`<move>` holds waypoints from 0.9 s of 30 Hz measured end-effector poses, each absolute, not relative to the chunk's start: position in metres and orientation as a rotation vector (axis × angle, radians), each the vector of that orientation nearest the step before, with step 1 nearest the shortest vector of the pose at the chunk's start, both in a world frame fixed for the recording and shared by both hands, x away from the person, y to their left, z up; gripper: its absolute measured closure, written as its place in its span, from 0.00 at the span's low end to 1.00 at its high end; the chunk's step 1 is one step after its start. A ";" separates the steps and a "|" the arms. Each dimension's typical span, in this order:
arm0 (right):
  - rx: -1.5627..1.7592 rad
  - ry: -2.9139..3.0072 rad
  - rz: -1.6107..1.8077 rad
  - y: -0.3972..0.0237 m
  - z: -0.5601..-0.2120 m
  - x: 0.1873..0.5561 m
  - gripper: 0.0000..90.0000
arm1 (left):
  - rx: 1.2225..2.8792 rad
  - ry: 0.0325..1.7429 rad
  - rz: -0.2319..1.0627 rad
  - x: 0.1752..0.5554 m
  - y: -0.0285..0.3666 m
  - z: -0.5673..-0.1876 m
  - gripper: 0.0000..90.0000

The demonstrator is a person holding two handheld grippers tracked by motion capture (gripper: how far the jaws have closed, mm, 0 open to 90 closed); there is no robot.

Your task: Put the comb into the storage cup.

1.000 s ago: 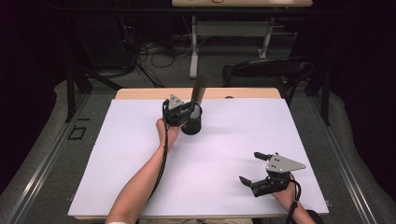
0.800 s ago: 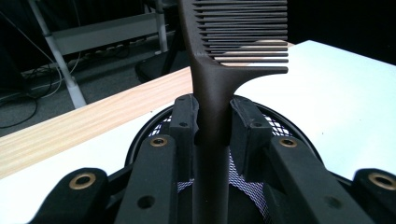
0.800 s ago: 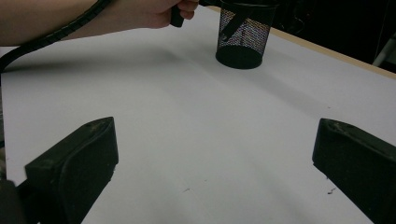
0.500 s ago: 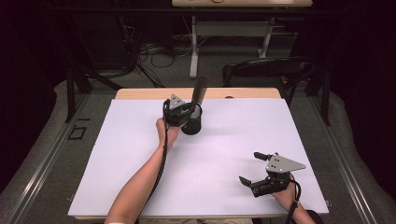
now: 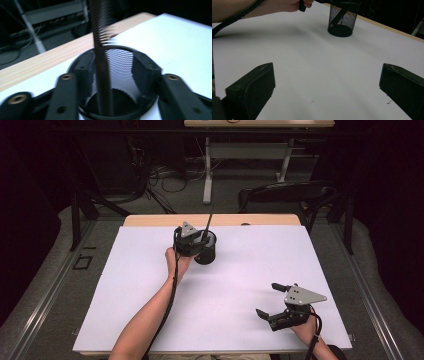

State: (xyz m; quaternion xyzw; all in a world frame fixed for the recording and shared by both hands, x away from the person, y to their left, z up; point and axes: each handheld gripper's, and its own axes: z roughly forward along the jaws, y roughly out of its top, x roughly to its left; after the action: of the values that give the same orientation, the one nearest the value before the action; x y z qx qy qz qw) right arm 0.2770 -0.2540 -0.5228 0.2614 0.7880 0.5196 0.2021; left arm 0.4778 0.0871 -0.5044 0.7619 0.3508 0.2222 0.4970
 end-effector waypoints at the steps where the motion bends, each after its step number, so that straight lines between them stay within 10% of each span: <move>1: 0.731 2.202 1.450 -0.254 -0.523 0.277 0.00 | 1.838 0.851 0.519 0.477 0.088 -0.503 0.54; 11: 0.735 2.201 1.452 -0.254 -0.524 0.278 0.00 | 1.922 0.818 0.462 0.472 0.097 -0.491 0.21; 27: 0.738 2.208 1.447 -0.253 -0.524 0.278 0.00 | 2.018 0.809 0.433 0.465 0.109 -0.481 0.04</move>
State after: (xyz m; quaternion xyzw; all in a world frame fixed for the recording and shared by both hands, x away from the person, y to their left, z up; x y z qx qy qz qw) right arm 0.2778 -0.2531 -0.5239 0.2637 0.7895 0.5174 0.1987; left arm 0.4645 0.1085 -0.4807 0.8146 0.3266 0.1748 0.4463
